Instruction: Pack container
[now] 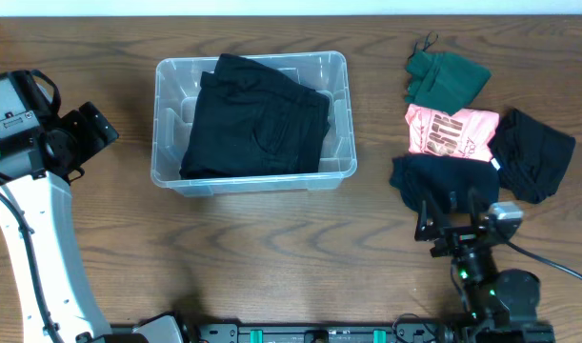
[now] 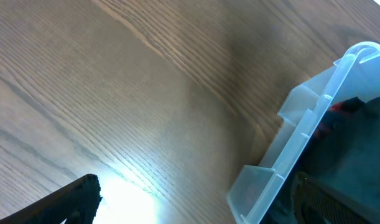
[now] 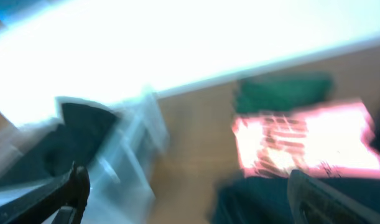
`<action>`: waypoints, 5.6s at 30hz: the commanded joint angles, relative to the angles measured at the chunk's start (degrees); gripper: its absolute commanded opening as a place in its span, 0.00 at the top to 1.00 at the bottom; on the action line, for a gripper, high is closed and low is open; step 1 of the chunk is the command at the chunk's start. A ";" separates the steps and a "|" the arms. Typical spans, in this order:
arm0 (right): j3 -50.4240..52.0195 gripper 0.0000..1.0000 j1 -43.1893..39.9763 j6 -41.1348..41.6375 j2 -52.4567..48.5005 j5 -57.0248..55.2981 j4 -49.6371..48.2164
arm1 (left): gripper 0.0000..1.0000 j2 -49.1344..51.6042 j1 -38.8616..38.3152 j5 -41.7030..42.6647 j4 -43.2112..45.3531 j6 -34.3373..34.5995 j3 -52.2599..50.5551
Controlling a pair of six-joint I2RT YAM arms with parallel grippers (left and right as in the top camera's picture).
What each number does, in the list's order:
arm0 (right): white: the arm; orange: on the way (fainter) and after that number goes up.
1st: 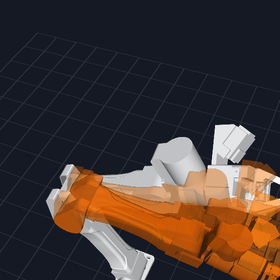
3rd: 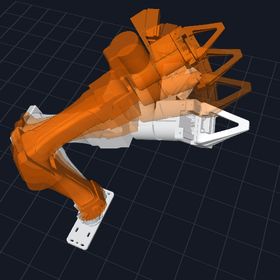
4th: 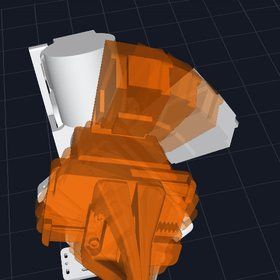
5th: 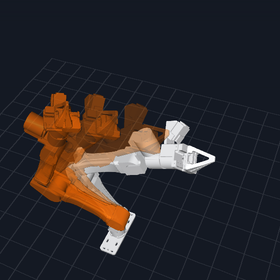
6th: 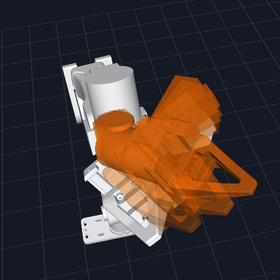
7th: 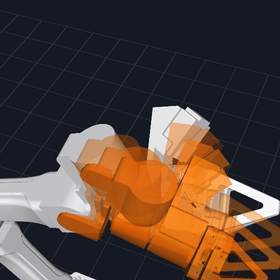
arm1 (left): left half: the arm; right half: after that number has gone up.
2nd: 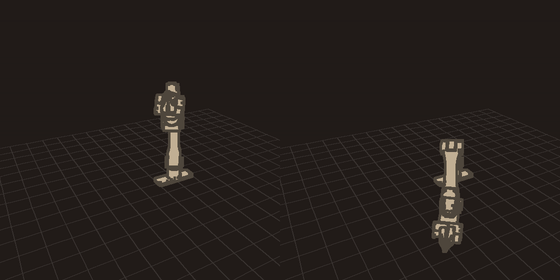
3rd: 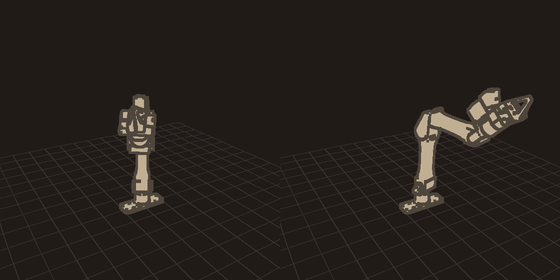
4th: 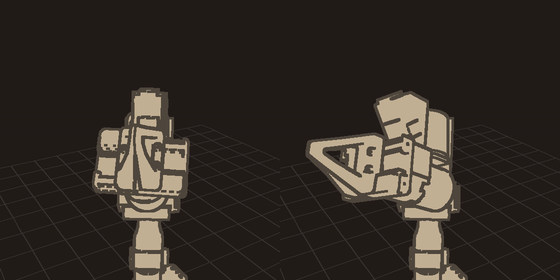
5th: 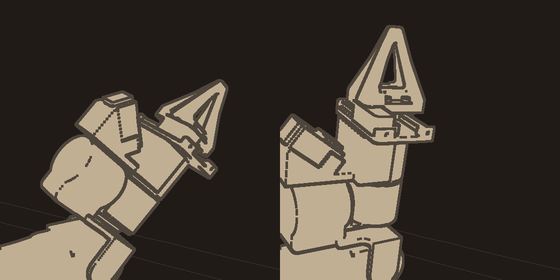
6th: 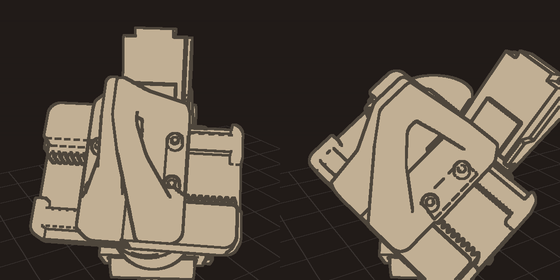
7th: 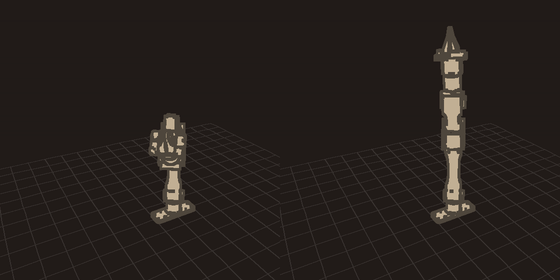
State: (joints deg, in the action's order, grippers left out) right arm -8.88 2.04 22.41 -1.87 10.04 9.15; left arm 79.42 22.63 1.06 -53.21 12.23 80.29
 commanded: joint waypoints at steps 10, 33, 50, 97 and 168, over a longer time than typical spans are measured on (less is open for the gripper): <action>-28.06 0.01 -0.37 -3.76 -35.76 3.89 11.02 | 0.02 0.26 0.17 -0.68 -0.13 0.55 0.28; -80.30 0.01 -37.92 -17.18 -91.21 13.33 51.67 | 0.02 0.26 0.17 -0.68 -0.13 0.55 0.28; -80.28 0.06 -52.85 -27.80 -116.69 21.73 46.75 | 0.02 0.26 0.17 -0.68 -0.13 0.55 0.28; -70.82 0.02 -55.91 -31.08 -124.58 32.04 34.95 | 0.02 0.26 0.17 -0.68 -0.13 0.55 0.28; -70.82 0.99 22.88 18.34 -106.81 40.06 -13.03 | 0.02 0.26 0.17 -0.68 -0.13 0.55 0.28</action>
State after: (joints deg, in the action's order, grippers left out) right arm -79.31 26.33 42.63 -107.33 52.51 -6.68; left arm 79.46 22.63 1.06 -53.34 12.23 80.29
